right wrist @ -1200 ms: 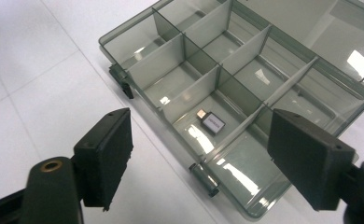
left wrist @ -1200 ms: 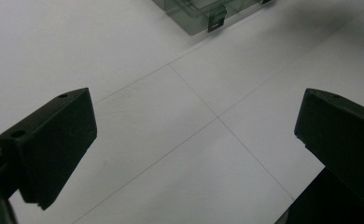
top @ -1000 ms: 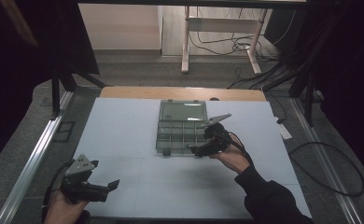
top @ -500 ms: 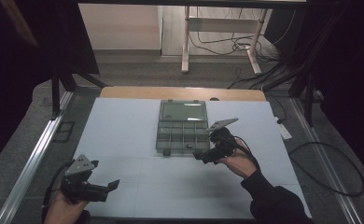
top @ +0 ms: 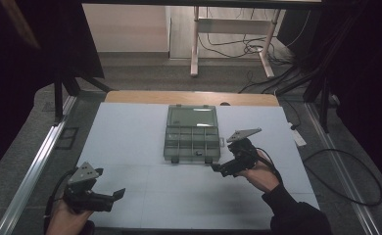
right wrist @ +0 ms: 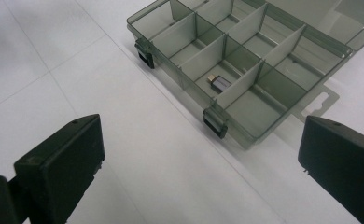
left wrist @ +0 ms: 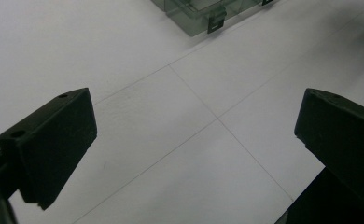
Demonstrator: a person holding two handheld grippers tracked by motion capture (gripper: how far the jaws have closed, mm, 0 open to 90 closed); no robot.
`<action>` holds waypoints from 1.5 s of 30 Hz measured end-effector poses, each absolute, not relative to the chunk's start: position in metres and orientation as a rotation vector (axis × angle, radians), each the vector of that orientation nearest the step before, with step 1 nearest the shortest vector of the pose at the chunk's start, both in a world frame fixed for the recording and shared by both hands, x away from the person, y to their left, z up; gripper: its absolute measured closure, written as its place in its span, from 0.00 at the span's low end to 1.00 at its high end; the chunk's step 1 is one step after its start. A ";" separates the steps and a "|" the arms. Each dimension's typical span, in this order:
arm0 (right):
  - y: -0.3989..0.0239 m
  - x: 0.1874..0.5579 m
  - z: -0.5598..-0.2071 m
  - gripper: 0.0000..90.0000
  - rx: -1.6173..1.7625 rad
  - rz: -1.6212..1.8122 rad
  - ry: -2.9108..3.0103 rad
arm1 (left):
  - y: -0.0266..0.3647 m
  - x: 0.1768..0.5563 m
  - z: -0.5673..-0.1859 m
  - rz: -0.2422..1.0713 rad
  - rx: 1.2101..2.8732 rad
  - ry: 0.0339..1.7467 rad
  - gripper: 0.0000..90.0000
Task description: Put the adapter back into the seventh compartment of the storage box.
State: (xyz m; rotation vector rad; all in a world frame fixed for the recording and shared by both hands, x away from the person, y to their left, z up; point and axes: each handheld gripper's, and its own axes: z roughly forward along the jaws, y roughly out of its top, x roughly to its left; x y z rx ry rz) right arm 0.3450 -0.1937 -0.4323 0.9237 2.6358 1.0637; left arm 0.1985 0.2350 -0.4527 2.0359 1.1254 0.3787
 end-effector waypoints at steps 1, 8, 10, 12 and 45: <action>-0.195 0.344 -0.432 0.01 0.923 1.062 2.635 | 0.235 0.199 -0.453 0.379 2.036 1.125 0.00; -0.205 0.336 -0.430 0.00 0.944 1.078 2.616 | 0.235 0.198 -0.453 0.378 2.035 1.125 0.00; -0.207 0.334 -0.429 0.00 0.948 1.078 2.610 | 0.235 0.199 -0.453 0.377 2.034 1.125 0.00; -0.211 0.331 -0.429 0.00 0.947 1.080 2.603 | 0.236 0.199 -0.453 0.378 2.036 1.124 0.00; -0.277 0.291 -0.422 0.00 1.072 1.102 2.476 | 0.235 0.198 -0.453 0.379 2.033 1.130 0.00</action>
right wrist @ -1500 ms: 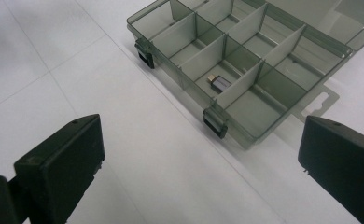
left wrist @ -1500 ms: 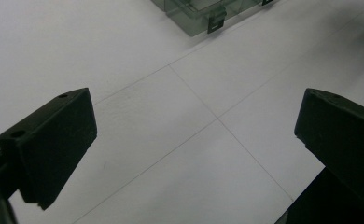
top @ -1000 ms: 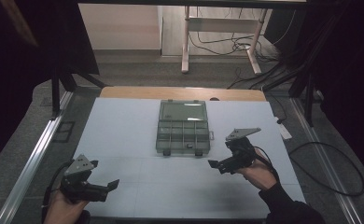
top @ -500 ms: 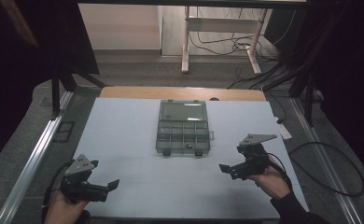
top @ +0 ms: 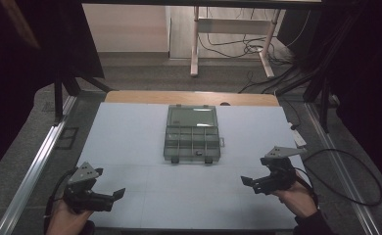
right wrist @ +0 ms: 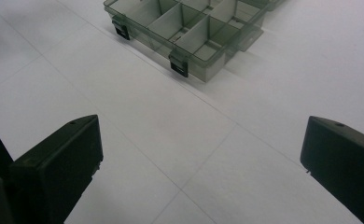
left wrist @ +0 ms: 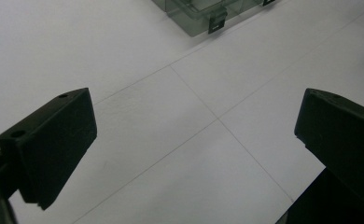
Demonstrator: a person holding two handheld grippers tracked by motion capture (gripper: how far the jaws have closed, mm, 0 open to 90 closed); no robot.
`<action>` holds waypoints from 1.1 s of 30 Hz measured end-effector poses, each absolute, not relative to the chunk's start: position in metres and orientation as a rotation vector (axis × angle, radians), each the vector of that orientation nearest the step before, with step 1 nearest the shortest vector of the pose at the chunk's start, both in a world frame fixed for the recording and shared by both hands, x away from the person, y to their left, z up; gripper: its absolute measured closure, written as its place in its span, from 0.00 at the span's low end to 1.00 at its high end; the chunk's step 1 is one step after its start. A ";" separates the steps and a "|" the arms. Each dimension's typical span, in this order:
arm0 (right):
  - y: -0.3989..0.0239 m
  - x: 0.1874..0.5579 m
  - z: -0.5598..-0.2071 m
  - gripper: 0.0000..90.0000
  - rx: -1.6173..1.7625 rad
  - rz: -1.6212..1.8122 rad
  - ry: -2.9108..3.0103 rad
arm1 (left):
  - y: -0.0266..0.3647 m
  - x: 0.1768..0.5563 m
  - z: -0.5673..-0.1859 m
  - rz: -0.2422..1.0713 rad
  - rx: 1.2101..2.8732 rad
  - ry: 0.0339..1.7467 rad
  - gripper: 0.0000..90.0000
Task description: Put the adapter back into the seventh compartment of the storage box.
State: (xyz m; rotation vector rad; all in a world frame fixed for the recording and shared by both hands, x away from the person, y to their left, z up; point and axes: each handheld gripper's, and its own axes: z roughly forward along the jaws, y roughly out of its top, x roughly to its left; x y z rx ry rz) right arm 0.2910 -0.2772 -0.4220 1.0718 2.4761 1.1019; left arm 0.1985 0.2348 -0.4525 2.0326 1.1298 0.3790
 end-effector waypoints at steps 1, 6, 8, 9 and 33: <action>-0.279 0.290 -0.422 0.00 1.076 1.102 2.468 | 0.235 0.198 -0.453 0.379 2.033 1.130 0.00; -0.286 0.284 -0.421 0.00 1.098 1.105 2.448 | 0.235 0.199 -0.453 0.380 2.028 1.133 0.00; -0.290 0.281 -0.422 0.00 1.106 1.105 2.437 | 0.235 0.199 -0.453 0.380 2.028 1.133 0.00; -0.291 0.280 -0.422 0.00 1.112 1.106 2.432 | 0.235 0.199 -0.453 0.380 2.028 1.134 0.00; -0.327 0.244 -0.429 0.00 1.226 1.058 2.311 | 0.236 0.199 -0.453 0.378 2.017 1.145 0.00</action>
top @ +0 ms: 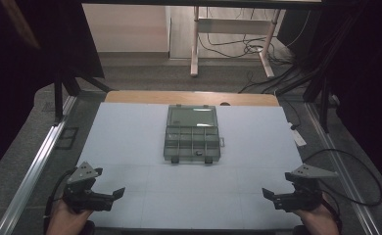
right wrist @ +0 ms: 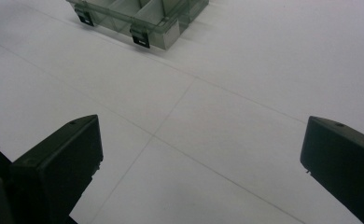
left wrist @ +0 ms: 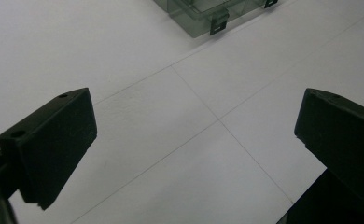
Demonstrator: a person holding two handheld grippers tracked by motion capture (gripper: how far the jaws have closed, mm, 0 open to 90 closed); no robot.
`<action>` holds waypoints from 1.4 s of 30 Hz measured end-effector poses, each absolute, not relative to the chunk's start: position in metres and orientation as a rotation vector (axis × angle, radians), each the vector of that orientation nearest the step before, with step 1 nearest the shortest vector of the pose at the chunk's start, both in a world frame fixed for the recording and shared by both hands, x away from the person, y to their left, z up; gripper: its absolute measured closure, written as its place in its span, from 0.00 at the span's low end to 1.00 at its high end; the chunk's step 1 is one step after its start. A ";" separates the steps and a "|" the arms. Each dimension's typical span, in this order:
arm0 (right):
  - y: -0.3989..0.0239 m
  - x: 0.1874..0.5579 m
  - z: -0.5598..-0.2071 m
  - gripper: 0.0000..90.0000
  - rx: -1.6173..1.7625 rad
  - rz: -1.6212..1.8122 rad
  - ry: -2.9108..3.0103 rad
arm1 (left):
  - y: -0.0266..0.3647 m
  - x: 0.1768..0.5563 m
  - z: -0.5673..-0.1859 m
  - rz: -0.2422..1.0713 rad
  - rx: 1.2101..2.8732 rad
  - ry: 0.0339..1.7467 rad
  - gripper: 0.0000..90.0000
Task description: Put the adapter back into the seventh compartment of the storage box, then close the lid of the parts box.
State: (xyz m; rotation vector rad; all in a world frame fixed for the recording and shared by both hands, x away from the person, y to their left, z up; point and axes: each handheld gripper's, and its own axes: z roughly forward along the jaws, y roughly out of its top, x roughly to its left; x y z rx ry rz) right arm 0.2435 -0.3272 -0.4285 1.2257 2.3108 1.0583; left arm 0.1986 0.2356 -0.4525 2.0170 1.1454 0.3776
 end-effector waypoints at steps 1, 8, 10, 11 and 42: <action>-0.327 0.243 -0.429 0.00 1.227 1.054 2.310 | 0.235 0.199 -0.453 0.377 2.017 1.145 0.00; -0.327 0.243 -0.429 0.00 1.227 1.048 2.306 | 0.235 0.199 -0.452 0.380 2.023 1.144 0.00; -0.327 0.243 -0.429 0.00 1.224 1.047 2.306 | 0.236 0.199 -0.452 0.379 2.016 1.155 0.00; -0.326 0.243 -0.429 0.00 1.223 1.045 2.307 | 0.236 0.199 -0.452 0.379 2.016 1.155 0.00; -0.317 0.255 -0.420 0.00 1.148 1.081 2.328 | 0.230 0.222 -0.451 0.335 1.998 1.105 0.00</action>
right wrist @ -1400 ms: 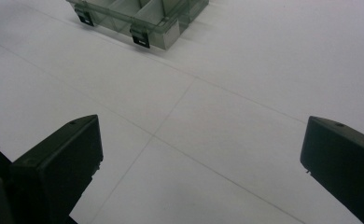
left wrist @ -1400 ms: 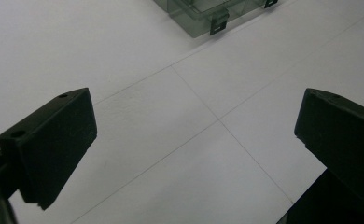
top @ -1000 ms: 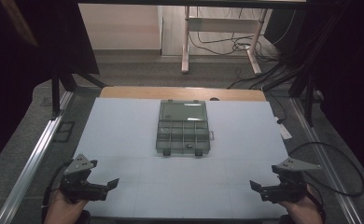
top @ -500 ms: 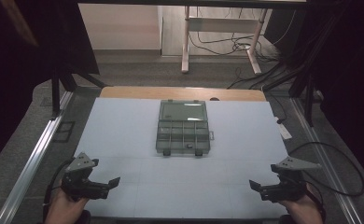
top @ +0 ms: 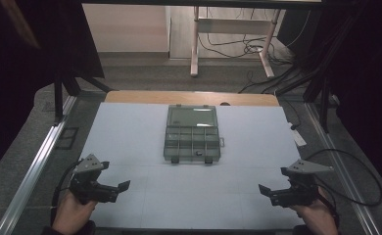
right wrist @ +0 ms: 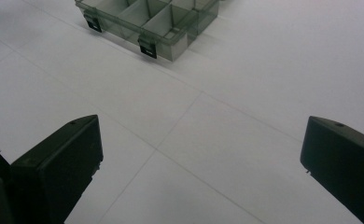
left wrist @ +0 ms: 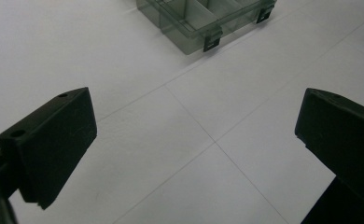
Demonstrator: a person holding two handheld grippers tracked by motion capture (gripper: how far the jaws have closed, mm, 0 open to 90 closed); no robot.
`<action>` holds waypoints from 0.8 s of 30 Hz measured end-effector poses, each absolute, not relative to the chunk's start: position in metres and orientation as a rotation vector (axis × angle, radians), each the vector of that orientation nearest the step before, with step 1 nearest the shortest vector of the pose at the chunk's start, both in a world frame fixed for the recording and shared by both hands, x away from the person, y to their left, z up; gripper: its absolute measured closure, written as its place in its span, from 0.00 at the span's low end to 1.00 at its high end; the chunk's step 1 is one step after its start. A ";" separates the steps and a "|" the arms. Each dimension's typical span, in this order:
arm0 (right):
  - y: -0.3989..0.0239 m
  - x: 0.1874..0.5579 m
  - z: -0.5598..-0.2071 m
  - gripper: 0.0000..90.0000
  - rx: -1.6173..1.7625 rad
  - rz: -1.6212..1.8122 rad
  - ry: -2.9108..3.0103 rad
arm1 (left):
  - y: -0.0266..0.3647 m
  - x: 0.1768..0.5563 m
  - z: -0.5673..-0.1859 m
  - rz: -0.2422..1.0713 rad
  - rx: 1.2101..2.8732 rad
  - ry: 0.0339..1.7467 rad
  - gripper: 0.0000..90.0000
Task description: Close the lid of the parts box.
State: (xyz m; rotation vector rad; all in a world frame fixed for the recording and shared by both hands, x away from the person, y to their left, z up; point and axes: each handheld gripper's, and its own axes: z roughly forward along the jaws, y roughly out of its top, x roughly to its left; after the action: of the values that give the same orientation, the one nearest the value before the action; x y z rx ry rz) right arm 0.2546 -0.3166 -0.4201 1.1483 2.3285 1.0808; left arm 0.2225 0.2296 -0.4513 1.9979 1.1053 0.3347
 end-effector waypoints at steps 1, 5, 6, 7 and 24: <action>-0.316 0.255 -0.420 0.00 1.141 1.083 2.332 | 0.230 0.224 -0.451 0.340 2.001 1.102 0.00; -0.313 0.259 -0.419 0.00 1.131 1.079 2.340 | 0.229 0.228 -0.451 0.342 1.989 1.105 0.00; -0.312 0.260 -0.419 0.00 1.140 1.076 2.337 | 0.229 0.229 -0.451 0.339 1.990 1.102 0.00; -0.311 0.262 -0.419 0.00 1.145 1.080 2.334 | 0.229 0.230 -0.451 0.337 1.986 1.106 0.00; -0.297 0.283 -0.414 0.00 1.125 1.115 2.358 | 0.219 0.260 -0.448 0.326 1.967 1.078 0.00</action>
State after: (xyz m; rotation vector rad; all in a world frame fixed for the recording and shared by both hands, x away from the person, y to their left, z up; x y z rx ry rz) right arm 0.2831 -0.2966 -0.4141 1.1255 2.3579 1.1153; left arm 0.2597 0.2187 -0.4479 1.9674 1.0780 0.3264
